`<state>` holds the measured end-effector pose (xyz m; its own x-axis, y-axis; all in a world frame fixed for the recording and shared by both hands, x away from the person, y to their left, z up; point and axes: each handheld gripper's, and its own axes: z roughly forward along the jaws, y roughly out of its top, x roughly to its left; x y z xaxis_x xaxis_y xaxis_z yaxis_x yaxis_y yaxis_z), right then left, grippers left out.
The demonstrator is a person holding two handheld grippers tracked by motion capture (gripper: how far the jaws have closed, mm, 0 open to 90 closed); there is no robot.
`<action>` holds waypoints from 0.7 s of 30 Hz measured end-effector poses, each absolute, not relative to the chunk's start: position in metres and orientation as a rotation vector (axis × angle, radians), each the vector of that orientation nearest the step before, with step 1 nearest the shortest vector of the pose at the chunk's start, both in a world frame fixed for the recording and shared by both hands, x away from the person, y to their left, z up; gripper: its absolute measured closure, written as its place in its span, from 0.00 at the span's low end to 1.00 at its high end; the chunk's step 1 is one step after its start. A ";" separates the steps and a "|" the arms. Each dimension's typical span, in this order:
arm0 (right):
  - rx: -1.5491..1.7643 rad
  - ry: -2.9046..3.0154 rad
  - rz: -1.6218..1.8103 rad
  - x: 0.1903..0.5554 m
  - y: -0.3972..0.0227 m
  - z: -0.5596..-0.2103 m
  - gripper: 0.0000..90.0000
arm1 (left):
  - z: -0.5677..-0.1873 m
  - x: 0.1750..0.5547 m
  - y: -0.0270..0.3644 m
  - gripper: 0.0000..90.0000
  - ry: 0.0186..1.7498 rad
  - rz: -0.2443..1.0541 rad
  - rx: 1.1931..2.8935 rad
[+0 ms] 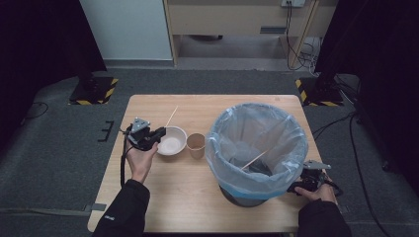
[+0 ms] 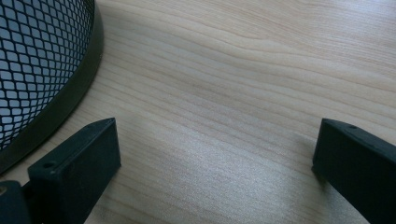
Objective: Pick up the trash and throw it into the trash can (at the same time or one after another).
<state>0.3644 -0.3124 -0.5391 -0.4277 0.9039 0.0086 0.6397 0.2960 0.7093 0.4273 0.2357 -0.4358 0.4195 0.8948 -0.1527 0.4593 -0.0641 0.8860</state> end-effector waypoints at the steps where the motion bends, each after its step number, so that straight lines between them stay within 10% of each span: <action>1: 1.382 2.176 0.912 0.364 -0.312 -0.539 0.01 | -0.432 0.426 0.236 0.95 1.185 0.560 1.680; 21: 1.379 2.179 0.912 0.365 -0.312 -0.539 0.01 | -0.376 0.402 0.231 0.95 1.018 0.578 1.517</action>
